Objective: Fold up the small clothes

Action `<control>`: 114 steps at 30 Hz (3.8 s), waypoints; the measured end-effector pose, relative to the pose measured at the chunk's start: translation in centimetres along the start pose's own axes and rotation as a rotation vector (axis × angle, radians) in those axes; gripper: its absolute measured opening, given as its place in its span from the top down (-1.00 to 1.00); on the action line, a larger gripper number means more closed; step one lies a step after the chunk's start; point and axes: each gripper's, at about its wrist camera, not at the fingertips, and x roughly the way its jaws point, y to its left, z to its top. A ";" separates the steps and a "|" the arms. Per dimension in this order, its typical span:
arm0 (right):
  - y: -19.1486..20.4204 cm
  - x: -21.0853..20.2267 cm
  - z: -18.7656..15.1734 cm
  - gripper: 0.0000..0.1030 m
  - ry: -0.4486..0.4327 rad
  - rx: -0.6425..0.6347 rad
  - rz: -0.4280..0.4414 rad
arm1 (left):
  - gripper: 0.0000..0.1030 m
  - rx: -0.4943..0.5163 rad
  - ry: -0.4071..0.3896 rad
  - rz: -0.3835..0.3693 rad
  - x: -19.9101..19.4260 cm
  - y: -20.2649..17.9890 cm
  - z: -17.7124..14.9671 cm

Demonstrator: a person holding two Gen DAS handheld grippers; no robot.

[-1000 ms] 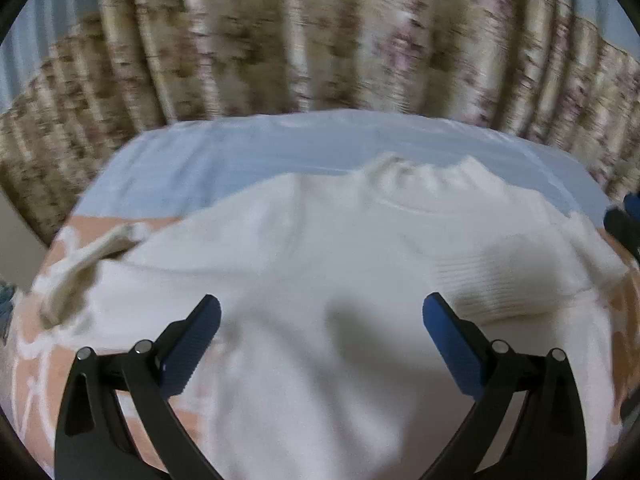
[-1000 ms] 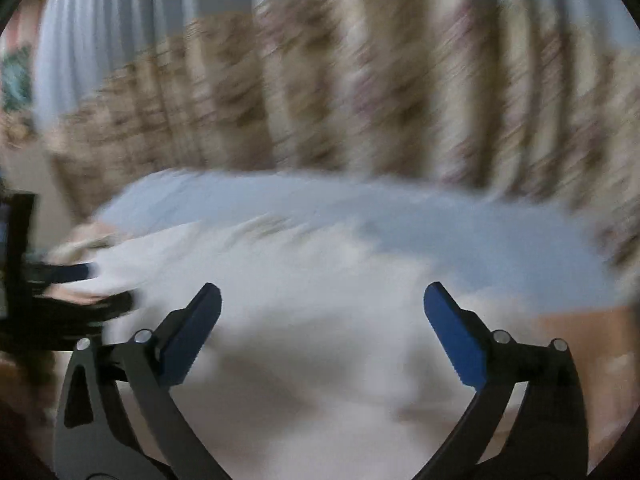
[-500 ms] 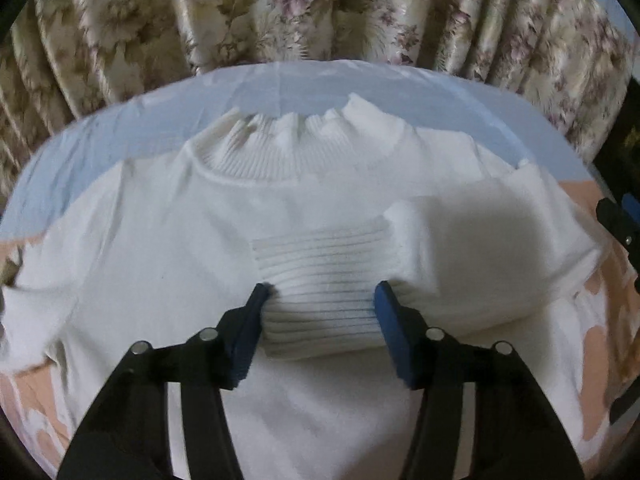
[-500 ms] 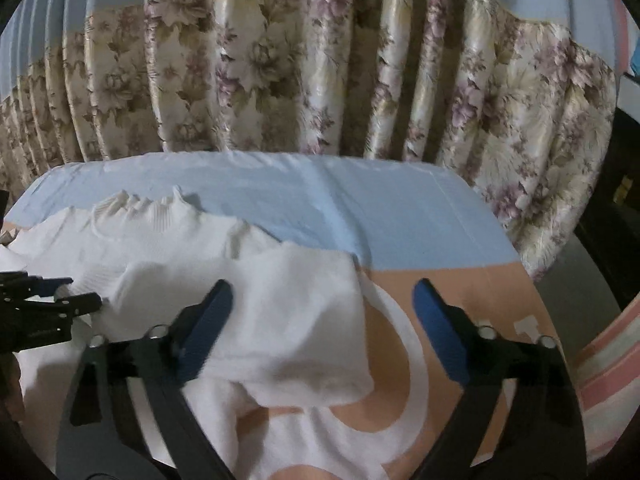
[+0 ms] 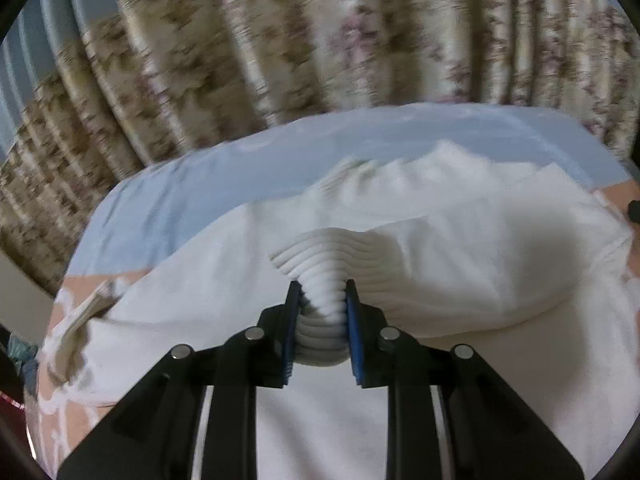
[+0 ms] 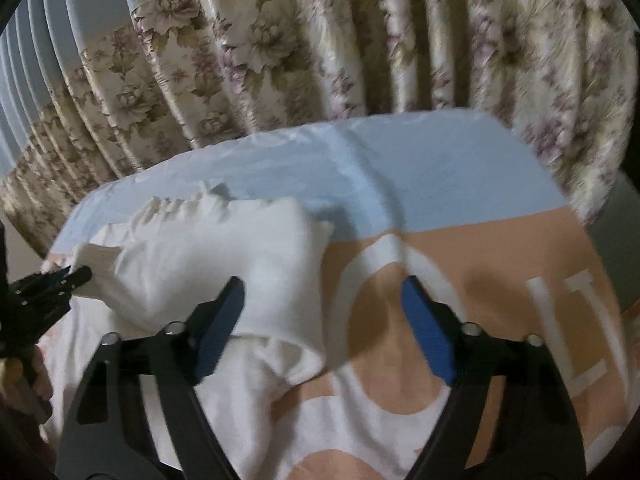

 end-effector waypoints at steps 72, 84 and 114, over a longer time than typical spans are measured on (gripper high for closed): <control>10.1 2.8 -0.3 -0.94 -0.050 -0.306 -0.133 | -0.80 -0.058 -0.019 0.202 -1.0 14.6 -2.7; 12.2 4.5 0.0 -0.94 -0.003 -0.308 -0.115 | -0.38 -0.027 0.077 0.186 3.5 22.5 -4.4; 8.4 3.5 0.1 -0.86 -0.003 -0.238 -0.170 | 0.85 -0.097 -0.035 -0.419 -1.7 1.1 2.0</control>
